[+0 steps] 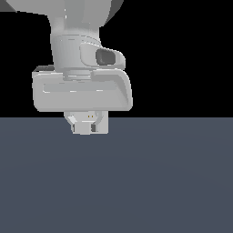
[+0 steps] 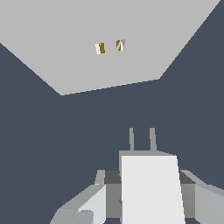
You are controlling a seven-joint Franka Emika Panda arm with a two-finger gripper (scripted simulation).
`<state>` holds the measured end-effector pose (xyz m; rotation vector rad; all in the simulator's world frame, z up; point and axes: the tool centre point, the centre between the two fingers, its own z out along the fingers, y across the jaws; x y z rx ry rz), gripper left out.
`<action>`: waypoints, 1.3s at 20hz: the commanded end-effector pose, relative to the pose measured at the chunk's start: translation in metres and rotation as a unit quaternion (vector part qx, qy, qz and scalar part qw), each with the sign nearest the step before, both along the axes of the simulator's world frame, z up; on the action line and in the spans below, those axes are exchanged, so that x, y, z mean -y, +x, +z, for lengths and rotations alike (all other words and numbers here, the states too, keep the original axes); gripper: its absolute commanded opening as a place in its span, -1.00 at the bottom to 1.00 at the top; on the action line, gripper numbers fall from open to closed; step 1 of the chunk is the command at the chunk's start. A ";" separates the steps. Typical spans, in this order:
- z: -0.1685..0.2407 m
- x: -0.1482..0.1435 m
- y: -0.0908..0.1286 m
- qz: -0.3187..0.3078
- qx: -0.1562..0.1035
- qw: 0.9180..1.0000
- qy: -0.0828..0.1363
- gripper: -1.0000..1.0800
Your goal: Plug the charger into the wall socket.
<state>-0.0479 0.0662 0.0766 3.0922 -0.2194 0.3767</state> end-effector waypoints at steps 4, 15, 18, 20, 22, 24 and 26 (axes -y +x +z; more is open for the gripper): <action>0.013 -0.003 0.007 0.048 -0.001 0.999 0.000 -1.00; 0.023 -0.006 0.012 0.090 -0.002 0.996 0.001 -1.00; 0.024 -0.006 0.012 0.091 -0.002 0.996 0.001 -1.00; 0.024 -0.006 0.012 0.091 -0.002 0.996 0.001 -1.00; 0.024 -0.007 0.012 0.091 -0.002 0.996 0.001 -1.00; 0.024 -0.007 0.014 0.091 -0.002 0.996 0.001 -1.00; 0.024 -0.007 0.017 0.091 -0.002 0.996 0.001 -1.00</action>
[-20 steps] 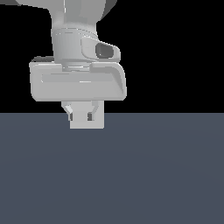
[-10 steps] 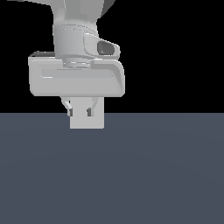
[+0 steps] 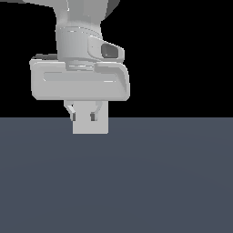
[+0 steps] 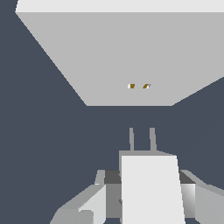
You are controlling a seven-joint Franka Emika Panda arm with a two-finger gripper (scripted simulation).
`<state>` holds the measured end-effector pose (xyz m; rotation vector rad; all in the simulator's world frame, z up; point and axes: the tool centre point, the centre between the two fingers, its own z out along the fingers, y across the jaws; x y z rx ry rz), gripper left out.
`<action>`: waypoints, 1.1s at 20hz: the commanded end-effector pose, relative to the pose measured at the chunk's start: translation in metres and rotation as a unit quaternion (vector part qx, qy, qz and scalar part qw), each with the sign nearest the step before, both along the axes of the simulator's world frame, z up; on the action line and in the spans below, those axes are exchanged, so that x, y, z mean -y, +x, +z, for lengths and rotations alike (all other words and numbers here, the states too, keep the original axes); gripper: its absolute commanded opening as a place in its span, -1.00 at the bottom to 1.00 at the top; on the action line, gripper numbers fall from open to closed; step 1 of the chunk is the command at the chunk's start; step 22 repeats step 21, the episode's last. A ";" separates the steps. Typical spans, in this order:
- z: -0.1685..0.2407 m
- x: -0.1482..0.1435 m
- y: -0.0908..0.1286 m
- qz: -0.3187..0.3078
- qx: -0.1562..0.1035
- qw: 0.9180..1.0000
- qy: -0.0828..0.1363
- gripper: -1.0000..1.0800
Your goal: Plug the charger into the wall socket.
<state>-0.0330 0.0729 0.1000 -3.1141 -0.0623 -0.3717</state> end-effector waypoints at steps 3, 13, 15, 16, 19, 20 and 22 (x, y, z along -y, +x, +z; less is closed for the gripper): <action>0.000 0.000 0.009 0.000 0.000 1.000 0.000 -1.00; 0.000 -0.001 0.043 0.000 0.000 1.000 0.000 -1.00; 0.000 -0.001 0.046 0.000 0.000 1.000 0.000 -1.00; 0.000 -0.002 0.047 0.000 0.000 1.000 0.000 -1.00; 0.000 -0.002 0.048 0.000 0.000 1.000 0.000 -1.00; 0.000 -0.002 0.048 0.000 0.000 1.000 0.000 -1.00; 0.000 -0.002 0.047 0.000 0.000 1.000 0.000 -1.00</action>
